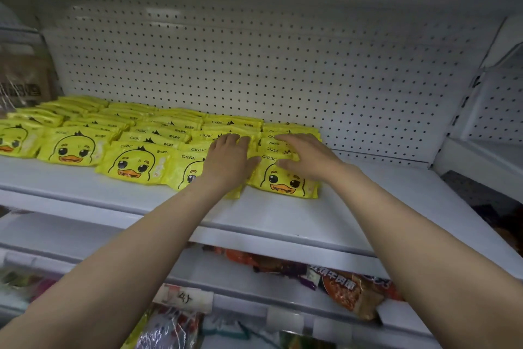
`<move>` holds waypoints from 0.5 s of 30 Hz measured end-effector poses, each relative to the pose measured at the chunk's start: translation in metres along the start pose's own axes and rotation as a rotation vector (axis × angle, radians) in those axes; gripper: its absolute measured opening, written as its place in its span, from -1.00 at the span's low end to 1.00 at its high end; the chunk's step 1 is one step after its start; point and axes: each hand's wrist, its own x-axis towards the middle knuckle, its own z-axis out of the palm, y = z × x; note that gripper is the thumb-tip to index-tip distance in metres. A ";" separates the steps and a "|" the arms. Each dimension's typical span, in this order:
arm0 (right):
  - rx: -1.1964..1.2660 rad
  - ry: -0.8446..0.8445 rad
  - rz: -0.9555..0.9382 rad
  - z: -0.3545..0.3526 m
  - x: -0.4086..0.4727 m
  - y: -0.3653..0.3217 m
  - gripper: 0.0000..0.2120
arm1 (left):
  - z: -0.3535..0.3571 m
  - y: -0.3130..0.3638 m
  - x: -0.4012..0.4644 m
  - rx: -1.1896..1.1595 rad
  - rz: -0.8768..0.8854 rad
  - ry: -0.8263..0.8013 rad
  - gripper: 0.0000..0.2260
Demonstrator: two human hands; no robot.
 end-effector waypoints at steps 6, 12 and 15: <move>0.038 0.101 -0.039 -0.016 0.029 -0.090 -0.45 | -0.059 -0.062 -0.025 -0.166 -0.114 0.033 -0.51; 0.081 0.140 -0.173 -0.001 0.034 -0.213 -0.46 | -0.116 -0.161 -0.095 -0.139 -0.232 0.120 -0.53; 0.127 0.161 -0.252 0.013 0.023 -0.275 -0.49 | -0.144 -0.209 -0.139 -0.093 -0.280 0.159 -0.53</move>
